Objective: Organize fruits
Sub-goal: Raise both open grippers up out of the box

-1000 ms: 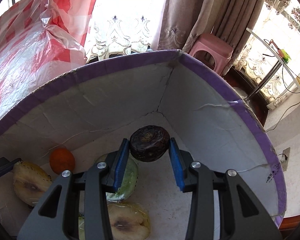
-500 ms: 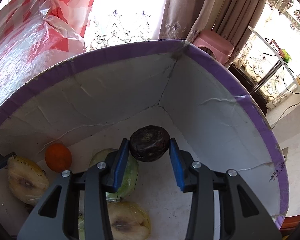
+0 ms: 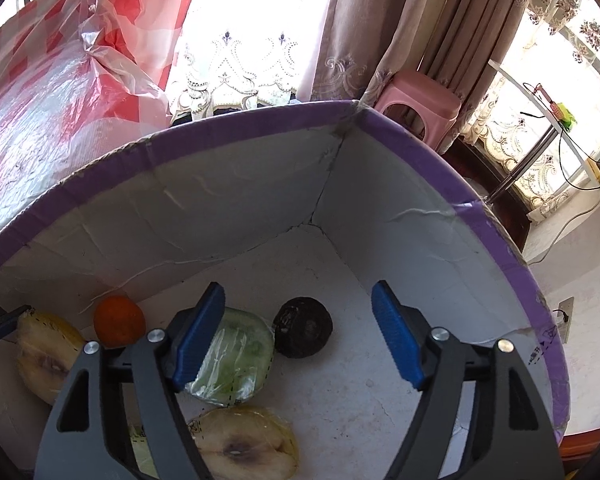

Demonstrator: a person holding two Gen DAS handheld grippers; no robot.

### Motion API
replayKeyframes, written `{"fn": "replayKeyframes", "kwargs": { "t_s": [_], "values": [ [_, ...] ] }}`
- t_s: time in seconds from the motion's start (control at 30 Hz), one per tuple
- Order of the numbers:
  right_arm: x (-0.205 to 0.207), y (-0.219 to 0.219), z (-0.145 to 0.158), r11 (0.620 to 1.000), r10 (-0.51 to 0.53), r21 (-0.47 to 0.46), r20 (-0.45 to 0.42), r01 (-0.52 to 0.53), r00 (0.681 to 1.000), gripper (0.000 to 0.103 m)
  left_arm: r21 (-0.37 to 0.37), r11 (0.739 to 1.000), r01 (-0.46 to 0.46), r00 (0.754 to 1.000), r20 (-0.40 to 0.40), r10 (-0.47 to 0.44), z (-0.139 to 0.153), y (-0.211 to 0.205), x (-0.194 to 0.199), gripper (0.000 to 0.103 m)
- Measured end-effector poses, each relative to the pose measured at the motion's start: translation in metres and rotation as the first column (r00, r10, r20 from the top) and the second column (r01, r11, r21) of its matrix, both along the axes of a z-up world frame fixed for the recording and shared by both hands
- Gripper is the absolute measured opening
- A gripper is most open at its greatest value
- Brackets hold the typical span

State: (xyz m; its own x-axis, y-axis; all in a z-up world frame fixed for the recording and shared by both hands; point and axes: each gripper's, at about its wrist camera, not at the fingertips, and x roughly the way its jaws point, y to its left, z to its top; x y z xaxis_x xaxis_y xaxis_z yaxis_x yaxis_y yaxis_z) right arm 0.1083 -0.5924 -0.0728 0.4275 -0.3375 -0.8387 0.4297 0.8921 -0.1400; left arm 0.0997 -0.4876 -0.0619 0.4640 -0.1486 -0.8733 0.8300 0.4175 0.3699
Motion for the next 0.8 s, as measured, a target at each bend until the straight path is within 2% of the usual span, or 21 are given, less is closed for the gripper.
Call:
{"fn": "replayKeyframes", "kwargs": {
  "t_s": [0.1,0.17,0.23,0.57,0.8],
  "values": [
    [-0.003,-0.001,0.004,1.000,-0.003,0.002,0.019,0.003,1.000,0.081,-0.023,1.000,-0.003,1.000,0.025,0.003,0.007,0.003,-0.002,0.076],
    [-0.005,-0.003,0.009,1.000,-0.010,-0.001,0.039,0.010,0.999,0.083,-0.031,1.000,0.004,0.999,0.034,-0.003,0.010,0.005,-0.003,0.078],
    [-0.008,-0.004,0.013,1.000,-0.019,-0.004,0.059,0.019,0.998,0.086,-0.035,0.999,0.006,0.999,0.039,-0.005,0.012,0.006,-0.004,0.078],
    [-0.027,-0.012,0.041,0.998,-0.061,-0.004,0.161,0.062,0.985,0.086,-0.063,0.998,0.015,0.999,0.053,-0.012,0.017,0.007,-0.006,0.084],
    [-0.042,-0.007,0.068,0.997,-0.068,-0.006,0.225,0.071,0.972,0.086,-0.122,0.992,0.007,0.997,0.081,0.003,0.031,0.015,-0.013,0.084]
  ]
}}
